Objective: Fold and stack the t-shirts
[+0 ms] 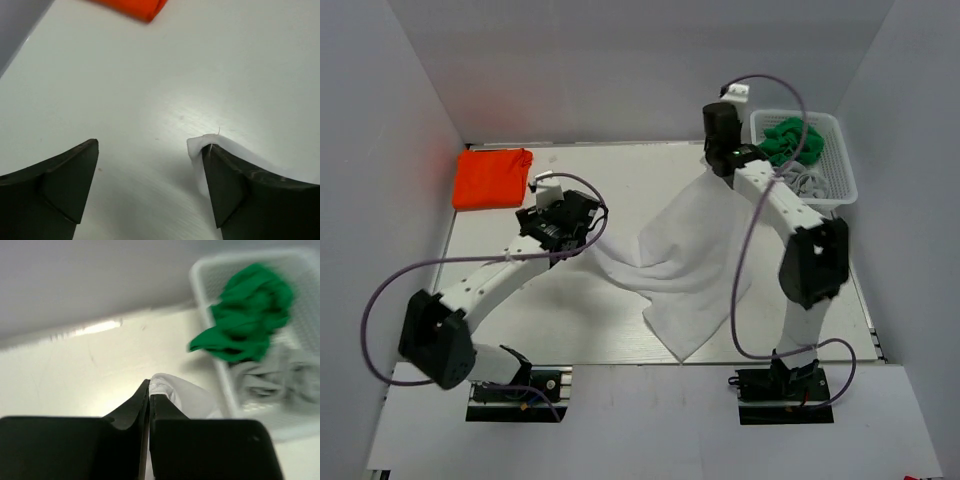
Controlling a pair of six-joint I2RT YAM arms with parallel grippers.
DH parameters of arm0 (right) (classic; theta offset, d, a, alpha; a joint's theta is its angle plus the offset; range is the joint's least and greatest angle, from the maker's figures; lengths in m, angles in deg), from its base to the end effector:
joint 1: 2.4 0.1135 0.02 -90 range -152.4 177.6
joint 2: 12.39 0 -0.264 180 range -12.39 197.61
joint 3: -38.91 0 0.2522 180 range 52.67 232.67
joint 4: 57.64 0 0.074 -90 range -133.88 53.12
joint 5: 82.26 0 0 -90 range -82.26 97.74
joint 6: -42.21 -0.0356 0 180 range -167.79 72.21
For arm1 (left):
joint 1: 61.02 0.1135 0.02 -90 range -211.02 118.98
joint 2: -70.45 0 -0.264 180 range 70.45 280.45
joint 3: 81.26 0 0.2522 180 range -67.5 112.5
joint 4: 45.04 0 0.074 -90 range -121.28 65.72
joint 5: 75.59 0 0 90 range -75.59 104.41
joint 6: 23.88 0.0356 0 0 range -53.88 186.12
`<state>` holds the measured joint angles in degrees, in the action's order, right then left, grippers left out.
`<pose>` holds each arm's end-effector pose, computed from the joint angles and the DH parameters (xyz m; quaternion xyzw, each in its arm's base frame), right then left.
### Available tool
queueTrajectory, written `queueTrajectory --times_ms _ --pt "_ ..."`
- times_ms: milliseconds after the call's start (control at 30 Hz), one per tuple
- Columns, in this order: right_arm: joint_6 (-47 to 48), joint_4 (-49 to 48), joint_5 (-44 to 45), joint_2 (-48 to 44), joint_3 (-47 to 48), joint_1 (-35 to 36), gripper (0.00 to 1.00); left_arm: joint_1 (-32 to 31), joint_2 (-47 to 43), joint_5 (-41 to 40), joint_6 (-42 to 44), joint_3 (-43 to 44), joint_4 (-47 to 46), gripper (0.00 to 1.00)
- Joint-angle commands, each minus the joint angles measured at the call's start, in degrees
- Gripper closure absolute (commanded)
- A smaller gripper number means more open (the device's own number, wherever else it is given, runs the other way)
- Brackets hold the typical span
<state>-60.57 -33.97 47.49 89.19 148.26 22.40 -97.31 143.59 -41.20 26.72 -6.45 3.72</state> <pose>0.3912 0.1557 0.3785 0.1251 0.7679 -0.0744 0.6238 0.2266 -0.1300 0.3046 -0.1929 0.8183 0.1443 0.5218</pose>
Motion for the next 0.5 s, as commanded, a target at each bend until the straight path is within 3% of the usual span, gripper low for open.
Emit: queueTrajectory --times_ms 0,67,100,167,200,333,467 --pt "-0.5 6.9 -10.1 11.3 10.4 -1.8 0.91 6.8 5.2 3.2 -7.0 0.5 6.6 0.00" --pt "0.1 9.5 -12.0 14.2 19.2 -1.7 0.64 9.3 7.8 4.8 -8.6 2.5 8.6 0.00" --pt "0.2 10.4 -12.4 15.3 20.2 -1.6 0.40 10.0 8.6 5.9 -8.6 2.5 9.3 0.00" --pt "0.4 10.6 -13.5 14.4 17.3 -1.5 0.23 11.8 8.6 8.7 -8.0 2.5 8.2 0.00" --pt "0.2 10.3 -15.2 12.4 15.7 -1.3 0.10 12.6 7.5 10.2 -6.7 1.4 4.7 0.00" --pt "-1.9 9.9 -19.8 1.5 4.7 -0.8 0.10 16.7 4.7 23.0 -0.2 -3.1 -4.3 0.00" --pt "-3.2 9.0 -25.5 -7.3 -10.6 0.4 0.10 20.6 5.8 31.8 3.0 -3.8 -6.8 0.00"
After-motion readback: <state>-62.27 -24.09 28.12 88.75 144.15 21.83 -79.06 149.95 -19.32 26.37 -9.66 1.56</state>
